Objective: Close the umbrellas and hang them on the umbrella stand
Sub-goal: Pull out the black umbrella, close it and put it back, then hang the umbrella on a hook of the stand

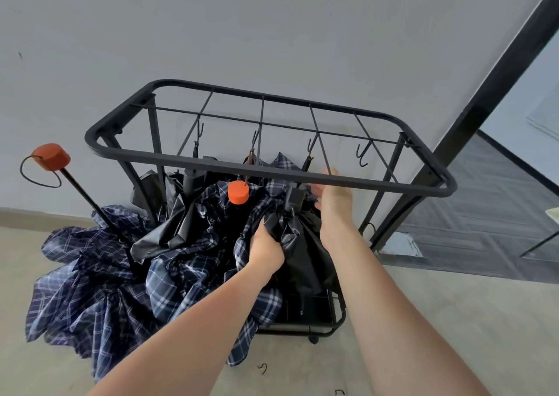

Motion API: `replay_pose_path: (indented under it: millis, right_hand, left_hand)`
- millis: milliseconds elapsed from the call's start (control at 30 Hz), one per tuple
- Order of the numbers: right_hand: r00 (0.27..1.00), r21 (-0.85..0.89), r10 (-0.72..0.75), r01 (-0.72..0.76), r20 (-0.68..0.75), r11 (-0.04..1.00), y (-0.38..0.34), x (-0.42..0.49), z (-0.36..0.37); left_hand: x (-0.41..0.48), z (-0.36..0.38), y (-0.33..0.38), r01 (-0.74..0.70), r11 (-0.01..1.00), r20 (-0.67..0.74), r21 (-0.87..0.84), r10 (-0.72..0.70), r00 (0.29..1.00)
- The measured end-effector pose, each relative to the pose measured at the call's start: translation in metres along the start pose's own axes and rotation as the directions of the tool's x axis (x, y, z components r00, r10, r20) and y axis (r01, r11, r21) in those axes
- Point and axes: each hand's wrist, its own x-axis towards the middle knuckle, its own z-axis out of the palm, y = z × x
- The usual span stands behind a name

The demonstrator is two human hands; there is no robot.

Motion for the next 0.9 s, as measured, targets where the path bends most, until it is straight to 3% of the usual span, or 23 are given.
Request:
replay_pose_path:
  millis: [133,233,400,500,600,733,800,900]
  right_hand:
    - [0.992,-0.215,0.059,-0.034,0.111,0.976,0.034,-0.006,-0.009]
    - [0.971,-0.312,0.029,0.047,0.236,0.949,0.053,-0.007,-0.013]
    - [0.953,-0.524,-0.060,0.216,0.298,0.824,0.067,-0.004,-0.018]
    - [0.946,-0.582,-0.176,0.307,0.273,0.753,0.069,-0.007,-0.016]
    - [0.952,-0.637,-0.211,0.306,0.223,0.708,0.069,-0.012,-0.012]
    - [0.937,-0.625,-0.348,0.293,0.036,0.724,0.073,-0.032,0.006]
    - [0.891,-0.626,-0.447,0.307,-0.075,0.717,0.077,-0.049,0.021]
    - [0.724,-0.725,-0.687,0.440,-0.063,0.530,0.085,-0.077,0.045]
  left_hand:
    - [0.001,0.000,0.002,0.049,0.985,0.104,0.164,-0.067,0.992]
    - [-0.006,-0.006,0.006,0.040,0.975,0.144,0.220,-0.073,0.987]
    - [-0.025,-0.030,0.012,-0.037,0.942,0.116,0.333,-0.002,0.993]
    - [-0.040,-0.047,0.016,-0.092,0.957,0.042,0.274,0.083,0.996]
    - [-0.056,-0.066,0.016,-0.134,0.983,-0.039,0.128,0.140,0.989]
    - [-0.068,-0.093,0.015,-0.179,0.984,-0.159,0.024,0.180,0.971]
    - [-0.072,-0.109,0.013,-0.171,0.985,-0.209,0.011,0.169,0.963]
    - [-0.076,-0.139,0.001,-0.153,0.988,-0.283,-0.010,0.144,0.948]
